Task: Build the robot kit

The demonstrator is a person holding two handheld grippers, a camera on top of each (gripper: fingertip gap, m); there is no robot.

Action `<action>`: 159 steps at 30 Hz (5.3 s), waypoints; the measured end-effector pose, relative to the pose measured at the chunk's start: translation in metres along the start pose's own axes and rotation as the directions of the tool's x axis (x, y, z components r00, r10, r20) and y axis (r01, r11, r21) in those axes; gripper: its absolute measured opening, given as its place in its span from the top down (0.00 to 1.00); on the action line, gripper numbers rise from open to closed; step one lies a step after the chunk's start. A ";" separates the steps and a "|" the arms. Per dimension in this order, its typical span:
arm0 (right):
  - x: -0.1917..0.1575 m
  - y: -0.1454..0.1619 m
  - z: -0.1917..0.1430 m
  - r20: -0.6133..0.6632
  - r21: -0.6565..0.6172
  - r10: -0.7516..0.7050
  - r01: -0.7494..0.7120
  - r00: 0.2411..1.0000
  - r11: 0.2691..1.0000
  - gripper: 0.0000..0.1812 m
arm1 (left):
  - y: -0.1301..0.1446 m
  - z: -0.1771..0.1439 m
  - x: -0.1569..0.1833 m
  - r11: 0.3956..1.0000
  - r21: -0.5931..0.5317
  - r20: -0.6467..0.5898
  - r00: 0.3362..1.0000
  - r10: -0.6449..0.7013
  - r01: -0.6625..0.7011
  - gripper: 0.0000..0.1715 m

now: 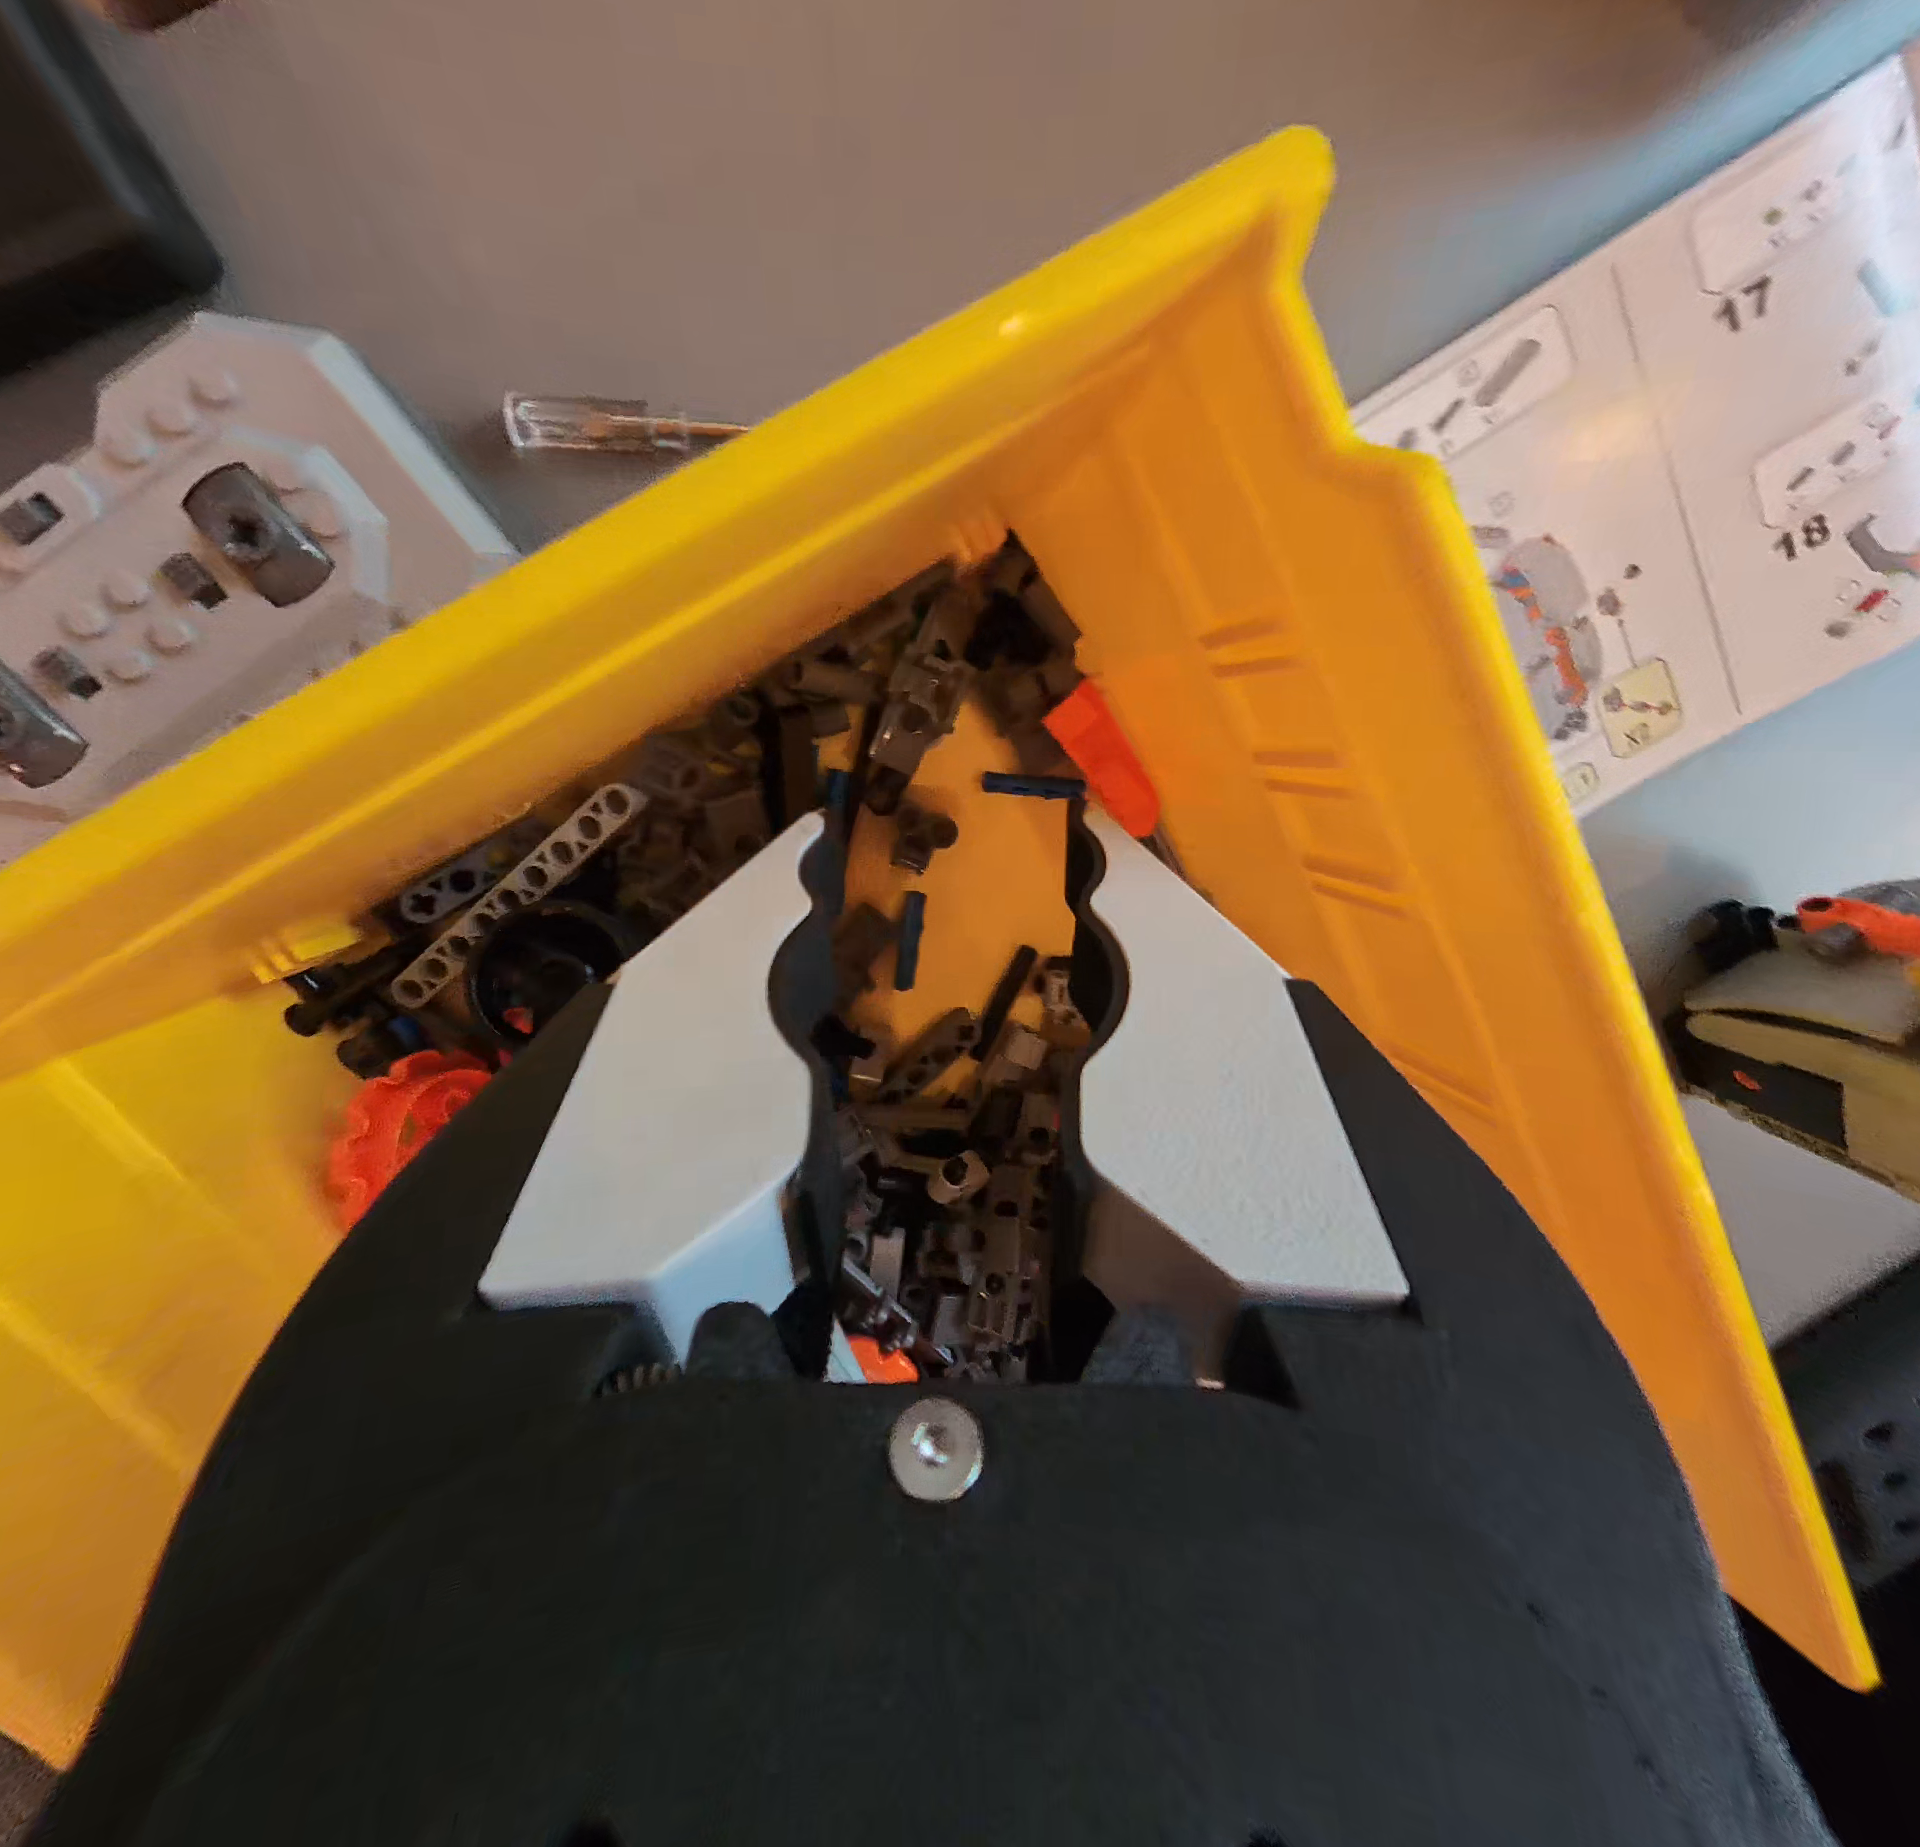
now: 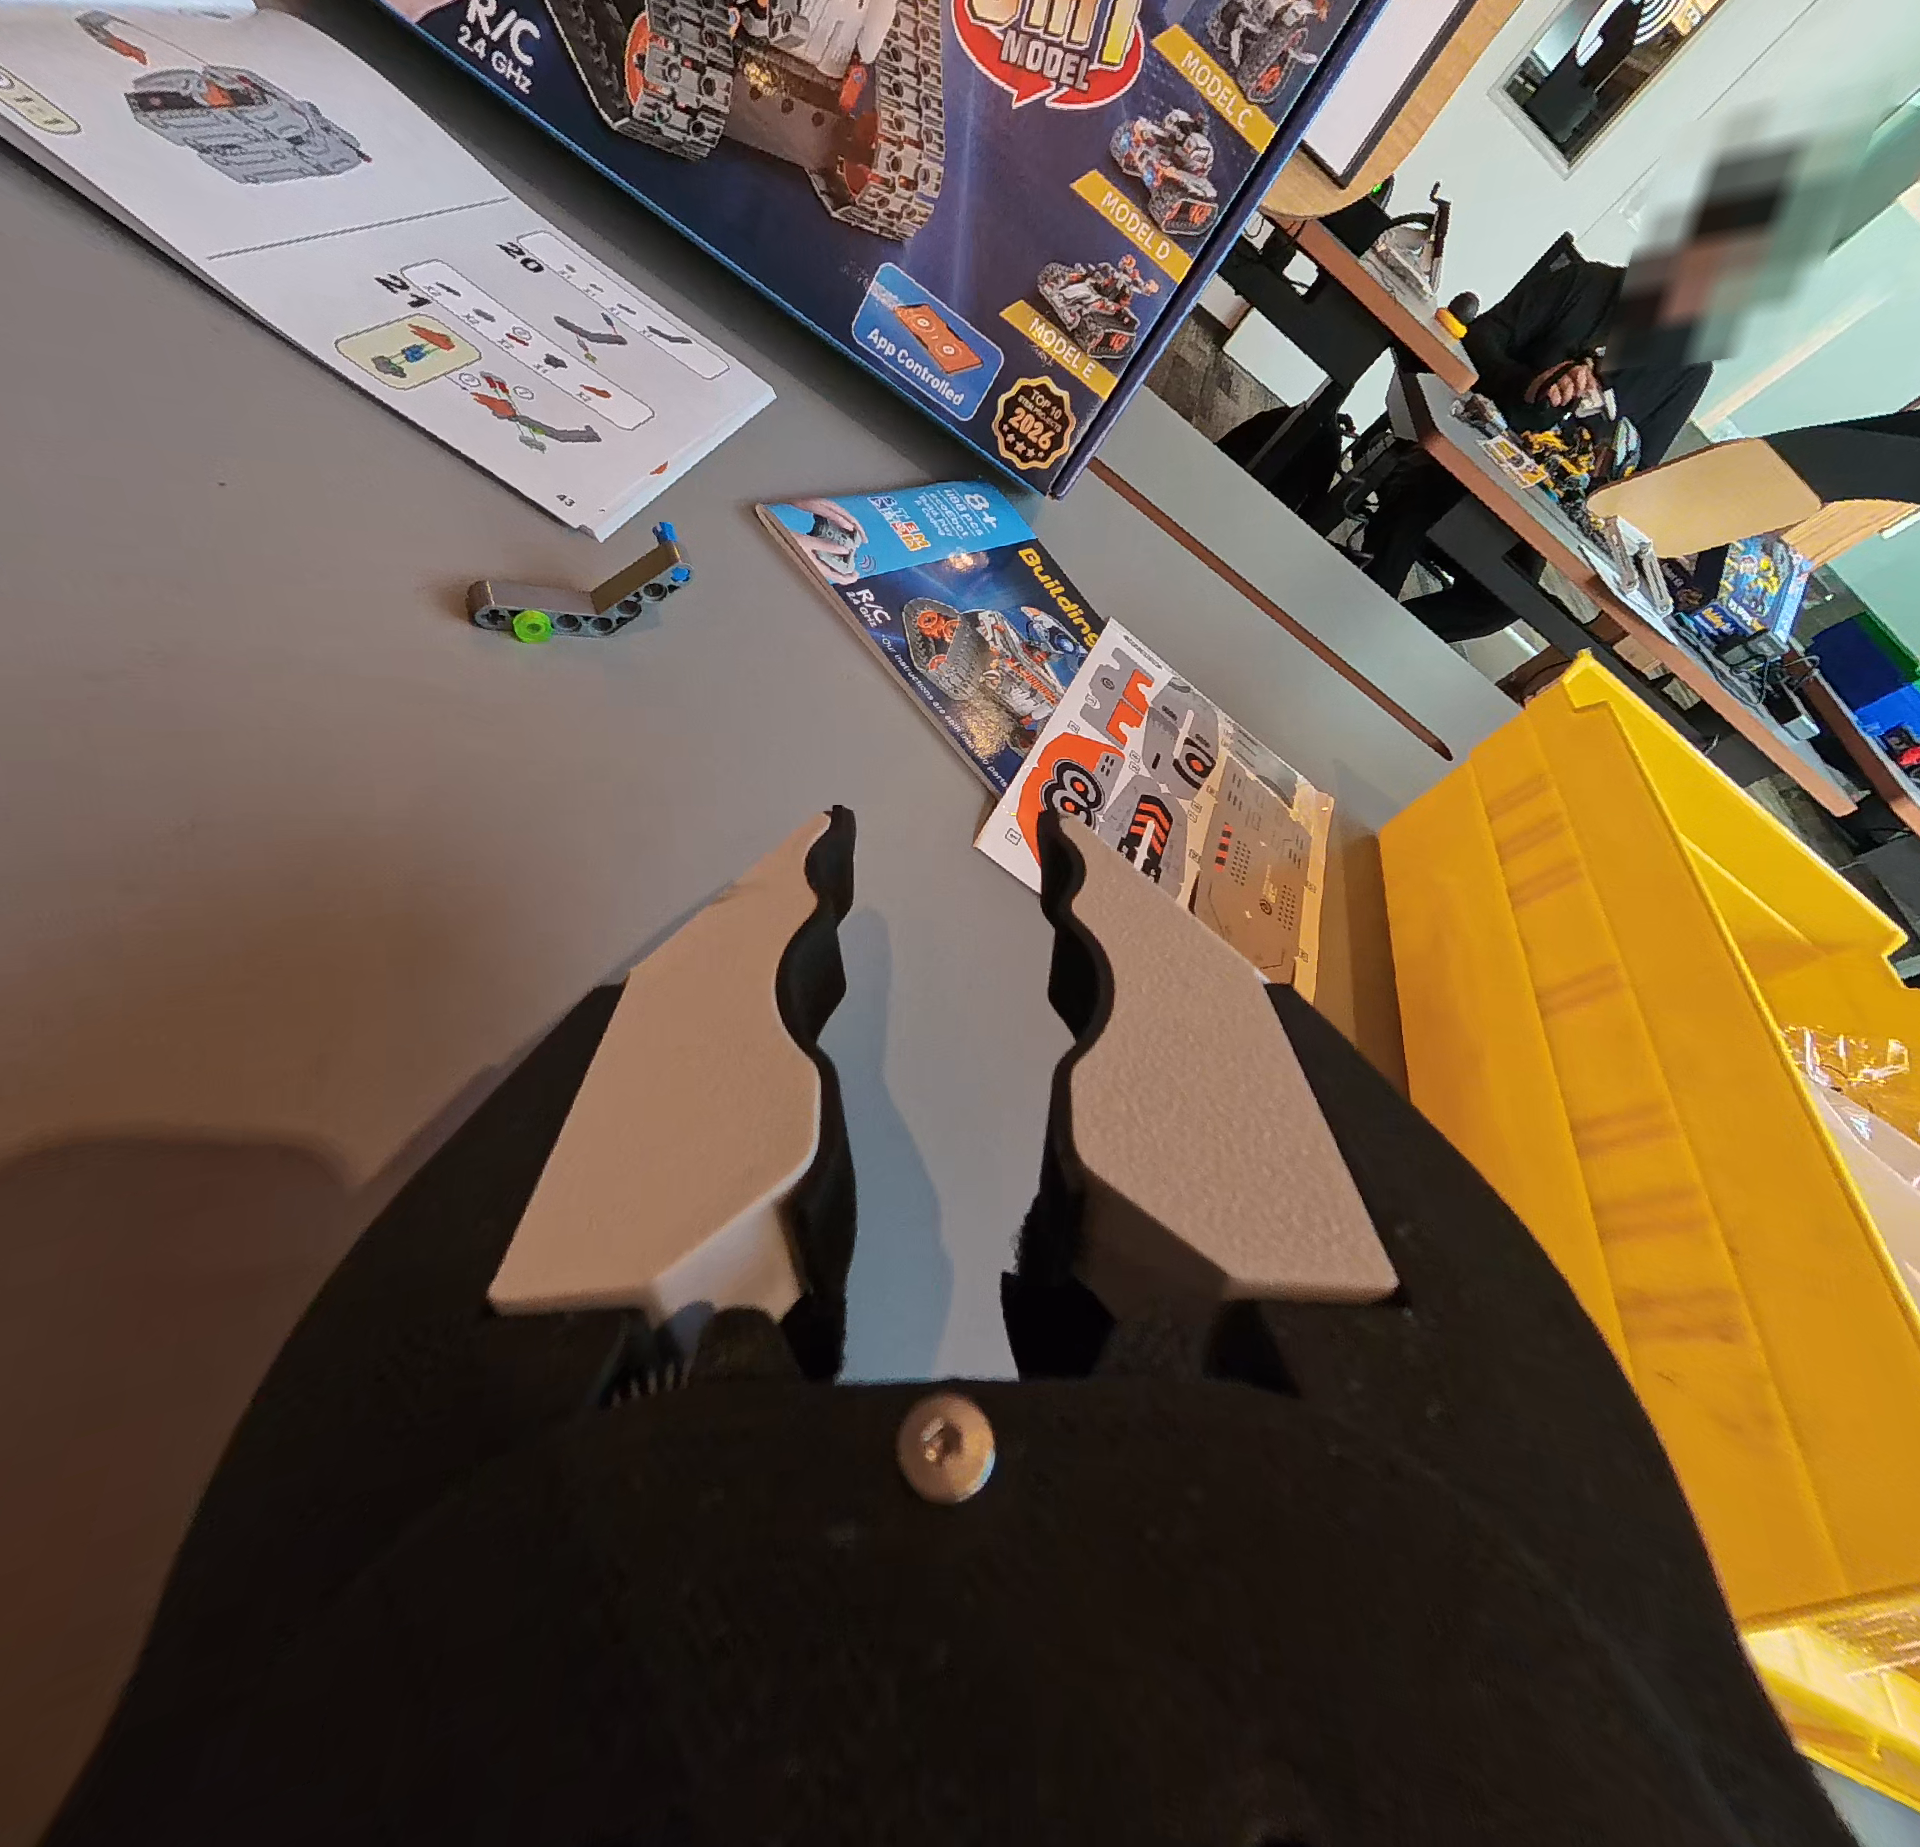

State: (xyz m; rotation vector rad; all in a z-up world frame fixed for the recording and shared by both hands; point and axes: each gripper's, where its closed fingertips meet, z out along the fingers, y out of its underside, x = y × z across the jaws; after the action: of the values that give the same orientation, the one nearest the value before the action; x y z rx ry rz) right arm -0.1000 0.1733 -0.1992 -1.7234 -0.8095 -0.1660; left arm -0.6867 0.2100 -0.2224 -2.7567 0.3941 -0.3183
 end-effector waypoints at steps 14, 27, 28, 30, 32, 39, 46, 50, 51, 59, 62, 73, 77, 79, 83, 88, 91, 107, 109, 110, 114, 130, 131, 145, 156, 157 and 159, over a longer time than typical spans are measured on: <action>-0.001 0.001 0.000 0.000 -0.006 -0.010 0.010 1.000 1.000 0.80 | 0.000 0.007 -0.035 0.999 -0.015 0.159 0.987 0.034 -0.032 0.92; 0.000 -0.004 -0.003 0.002 0.023 0.005 -0.005 1.000 1.000 0.80 | -0.006 0.024 -0.023 0.997 0.073 0.015 1.000 0.001 -0.002 1.00; 0.000 -0.004 -0.003 0.003 0.023 0.003 -0.003 1.000 1.000 0.80 | -0.006 0.024 -0.025 0.997 0.074 0.028 1.000 0.005 -0.007 1.00; 0.000 -0.004 -0.003 0.002 0.024 -0.002 0.002 1.000 1.000 0.80 | -0.004 0.026 -0.026 0.998 0.062 0.028 1.000 0.006 -0.007 1.00; 0.000 -0.004 -0.003 0.001 0.023 -0.002 0.002 1.000 1.000 0.80 | -0.003 0.028 -0.024 0.999 0.050 0.017 1.000 0.001 -0.002 1.00; -0.002 -0.003 -0.002 0.008 0.017 -0.004 0.004 1.000 1.000 0.80 | 0.000 0.028 -0.036 0.999 0.021 0.121 0.992 0.034 -0.037 0.95; -0.002 -0.003 -0.002 0.012 0.017 -0.003 0.003 1.000 1.000 0.80 | -0.002 0.020 -0.047 0.998 0.059 0.132 0.991 -0.025 0.018 0.93; -0.003 -0.002 -0.001 0.018 0.012 -0.003 0.003 1.000 1.000 0.80 | -0.002 0.018 -0.051 0.995 0.074 0.100 0.992 -0.076 0.068 0.94; -0.004 -0.002 -0.001 0.020 0.010 -0.004 0.003 1.000 1.000 0.80 | -0.002 0.017 -0.051 0.994 0.076 0.100 0.992 -0.082 0.074 0.95; -0.005 0.000 0.000 0.028 0.002 -0.005 0.005 1.000 1.000 0.80 | 0.001 0.023 -0.056 0.996 0.057 0.145 0.987 -0.074 0.066 0.94; -0.005 0.000 0.000 0.030 0.003 -0.003 0.003 1.000 1.000 0.80 | 0.002 0.026 -0.055 0.997 0.047 0.150 0.987 -0.065 0.059 0.93; -0.003 -0.002 -0.001 0.021 0.011 -0.003 0.003 1.000 1.000 0.80 | 0.002 0.020 -0.042 0.999 0.030 0.111 0.993 0.042 -0.046 0.99; -0.002 -0.004 -0.002 0.014 0.025 0.002 -0.002 1.000 1.000 0.81 | -0.013 -0.016 -0.019 0.986 0.137 0.036 0.995 0.093 -0.097 0.99; -0.002 -0.005 -0.003 0.017 0.034 0.007 -0.007 1.000 0.999 0.80 | -0.023 -0.044 0.025 0.960 0.227 -0.060 0.981 0.184 -0.166 0.99; -0.002 -0.010 -0.005 0.026 0.064 0.015 -0.017 1.000 0.998 0.81 | -0.014 -0.103 0.171 0.870 0.392 -0.313 0.847 0.430 -0.297 0.98; -0.007 -0.020 -0.009 0.064 0.113 0.021 -0.028 0.998 0.993 0.80 | 0.032 -0.106 0.301 0.735 0.422 -0.278 0.696 0.662 -0.531 0.98; -0.014 -0.027 -0.012 0.088 0.145 0.000 -0.013 0.996 0.989 0.80 | 0.058 -0.091 0.342 0.657 0.408 -0.198 0.641 0.742 -0.634 0.98; -0.041 -0.034 -0.020 0.216 0.157 -0.014 -0.021 0.976 0.987 0.80 | 0.080 0.079 0.381 0.801 -0.020 -0.069 0.800 0.596 -0.598 0.97; -0.044 -0.033 -0.021 0.234 0.157 -0.023 -0.014 0.972 0.988 0.80 | 0.076 0.084 0.383 0.808 -0.009 -0.076 0.806 0.587 -0.589 0.96; -0.046 -0.033 -0.022 0.239 0.159 -0.031 -0.007 0.971 0.987 0.80 | 0.075 0.085 0.382 0.809 -0.015 -0.071 0.808 0.585 -0.587 0.96; -0.048 -0.033 -0.025 0.253 0.168 -0.037 -0.006 0.967 0.986 0.80 | 0.075 0.066 0.385 0.829 -0.003 -0.076 0.827 0.557 -0.559 0.79; -0.040 -0.028 -0.015 0.206 0.132 -0.041 0.014 0.978 0.991 0.80 | 0.010 -0.134 0.032 0.951 0.306 0.263 0.957 -0.127 0.042 0.87; -0.039 -0.027 -0.014 0.199 0.129 -0.040 0.014 0.979 0.992 0.80 | 0.004 -0.118 0.013 0.959 0.277 0.260 0.955 -0.143 0.068 0.87; -0.022 -0.010 0.001 0.129 0.038 0.022 -0.027 0.991 0.999 0.81 | 0.020 -0.002 -0.084 0.985 0.073 0.314 0.934 -0.172 0.157 0.62; -0.027 -0.003 0.005 0.104 -0.014 -0.061 0.063 0.993 0.998 0.81 | 0.032 0.011 -0.041 0.969 -0.036 0.037 0.970 -0.242 0.243 0.78; -0.026 -0.003 0.005 0.101 -0.014 -0.058 0.060 0.993 0.998 0.81 | 0.032 0.010 -0.034 0.968 -0.045 -0.002 0.968 -0.249 0.249 0.79; -0.024 -0.003 0.005 0.097 -0.014 -0.051 0.053 0.994 0.998 0.81 | 0.030 0.007 -0.023 0.967 -0.047 -0.063 0.965 -0.254 0.251 0.83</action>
State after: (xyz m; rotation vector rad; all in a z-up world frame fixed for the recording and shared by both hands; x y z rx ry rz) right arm -0.1213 0.1672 -0.2109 -1.7378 -0.9275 -0.1257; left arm -0.7139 0.1917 -0.2436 -2.8421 0.0631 -0.4734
